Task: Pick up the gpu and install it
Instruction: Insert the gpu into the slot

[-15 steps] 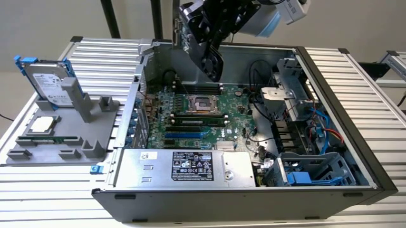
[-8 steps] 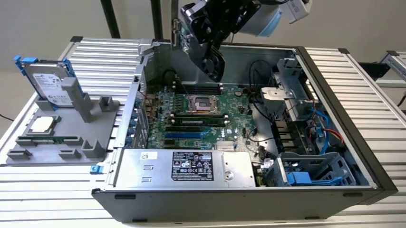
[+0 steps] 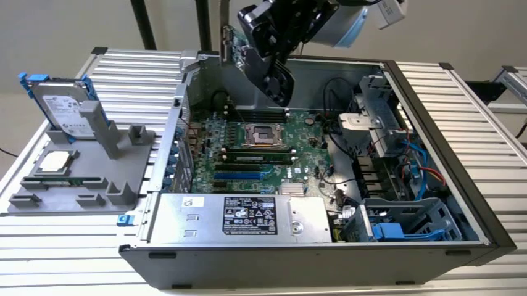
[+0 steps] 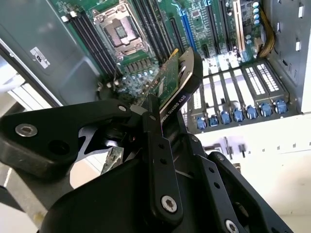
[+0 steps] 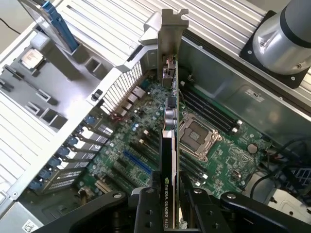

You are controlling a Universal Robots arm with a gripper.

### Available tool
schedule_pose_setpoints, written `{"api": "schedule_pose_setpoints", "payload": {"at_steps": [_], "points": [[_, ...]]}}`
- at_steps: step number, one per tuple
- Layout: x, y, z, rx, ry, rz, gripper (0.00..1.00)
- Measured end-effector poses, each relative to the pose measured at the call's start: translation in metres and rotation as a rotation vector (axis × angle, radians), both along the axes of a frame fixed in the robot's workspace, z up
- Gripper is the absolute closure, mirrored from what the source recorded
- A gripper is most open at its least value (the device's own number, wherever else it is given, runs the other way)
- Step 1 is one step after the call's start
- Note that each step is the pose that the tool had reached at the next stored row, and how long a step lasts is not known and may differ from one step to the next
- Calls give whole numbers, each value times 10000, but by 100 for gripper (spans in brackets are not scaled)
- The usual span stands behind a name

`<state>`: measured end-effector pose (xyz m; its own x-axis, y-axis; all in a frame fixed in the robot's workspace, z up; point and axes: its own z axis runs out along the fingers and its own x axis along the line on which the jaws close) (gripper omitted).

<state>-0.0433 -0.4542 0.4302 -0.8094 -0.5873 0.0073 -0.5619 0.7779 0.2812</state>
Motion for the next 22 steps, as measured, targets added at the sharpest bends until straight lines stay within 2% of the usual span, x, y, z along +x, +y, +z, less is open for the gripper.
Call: {"api": "schedule_pose_setpoints", "payload": {"at_steps": [22], "points": [[37,0,3,0,0,1424,100]]}}
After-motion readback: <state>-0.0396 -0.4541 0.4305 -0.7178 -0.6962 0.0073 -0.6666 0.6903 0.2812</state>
